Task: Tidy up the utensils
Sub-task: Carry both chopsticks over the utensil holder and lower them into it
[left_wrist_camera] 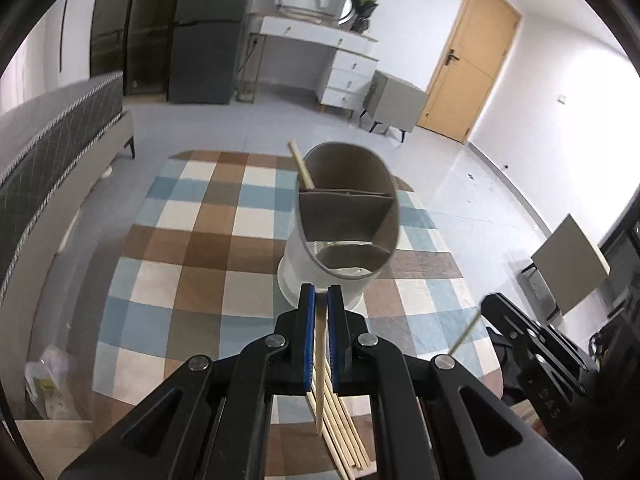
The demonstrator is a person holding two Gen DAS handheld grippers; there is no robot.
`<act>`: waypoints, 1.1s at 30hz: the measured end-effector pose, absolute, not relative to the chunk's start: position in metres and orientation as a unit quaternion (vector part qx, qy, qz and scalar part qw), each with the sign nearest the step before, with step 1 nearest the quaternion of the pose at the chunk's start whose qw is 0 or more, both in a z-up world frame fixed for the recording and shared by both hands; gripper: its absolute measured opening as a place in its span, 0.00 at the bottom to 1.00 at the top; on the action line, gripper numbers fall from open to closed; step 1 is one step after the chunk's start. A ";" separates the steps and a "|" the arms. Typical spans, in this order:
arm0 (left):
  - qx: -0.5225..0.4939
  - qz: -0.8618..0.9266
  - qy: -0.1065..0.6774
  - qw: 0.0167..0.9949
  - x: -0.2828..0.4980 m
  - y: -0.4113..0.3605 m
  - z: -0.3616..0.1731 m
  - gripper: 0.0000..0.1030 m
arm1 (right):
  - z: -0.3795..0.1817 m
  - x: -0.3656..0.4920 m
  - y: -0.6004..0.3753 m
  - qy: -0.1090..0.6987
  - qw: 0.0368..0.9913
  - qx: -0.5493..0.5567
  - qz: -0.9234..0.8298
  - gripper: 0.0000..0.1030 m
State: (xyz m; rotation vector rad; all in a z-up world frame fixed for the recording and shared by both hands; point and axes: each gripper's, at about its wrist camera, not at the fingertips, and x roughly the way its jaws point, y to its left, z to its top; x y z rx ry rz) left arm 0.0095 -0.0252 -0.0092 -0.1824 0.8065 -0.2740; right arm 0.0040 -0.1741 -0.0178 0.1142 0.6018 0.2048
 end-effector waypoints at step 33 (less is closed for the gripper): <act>-0.111 -0.200 0.328 0.917 0.066 -0.030 0.106 0.01 | 0.085 0.045 -0.186 0.211 0.971 0.055 0.100 0.03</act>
